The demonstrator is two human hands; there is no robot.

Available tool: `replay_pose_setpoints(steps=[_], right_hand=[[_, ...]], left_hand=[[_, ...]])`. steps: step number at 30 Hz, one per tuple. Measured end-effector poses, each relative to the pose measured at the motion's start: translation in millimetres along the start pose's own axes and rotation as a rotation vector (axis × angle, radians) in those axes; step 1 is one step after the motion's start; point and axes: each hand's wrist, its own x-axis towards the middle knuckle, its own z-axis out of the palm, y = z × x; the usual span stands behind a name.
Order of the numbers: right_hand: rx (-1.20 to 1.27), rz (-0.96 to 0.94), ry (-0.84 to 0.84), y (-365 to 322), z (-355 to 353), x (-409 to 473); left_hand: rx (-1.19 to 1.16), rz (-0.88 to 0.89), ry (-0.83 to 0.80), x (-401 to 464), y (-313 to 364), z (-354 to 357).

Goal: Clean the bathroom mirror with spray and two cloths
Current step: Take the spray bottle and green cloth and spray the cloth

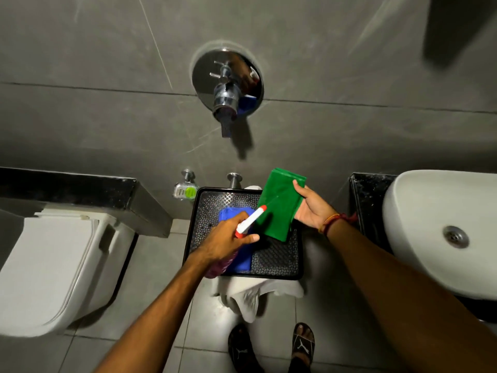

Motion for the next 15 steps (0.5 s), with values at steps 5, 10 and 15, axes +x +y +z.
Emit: replay_pose_setpoints(steps=[5, 10, 15], right_hand=[[0.065, -0.032, -0.010, -12.7, -3.1, -4.5], [0.110, -0.079, -0.015, -21.9, -6.7, -6.8], [0.126, -0.102, -0.010, -24.0, -8.3, -9.1]], left_hand=[[0.058, -0.056, -0.008, -1.9, -5.6, -1.3], [0.048, -0.033, 0.001, -7.2, -8.8, -6.3], [0.029, -0.029, 0.024, -7.7, -3.6, -4.5]])
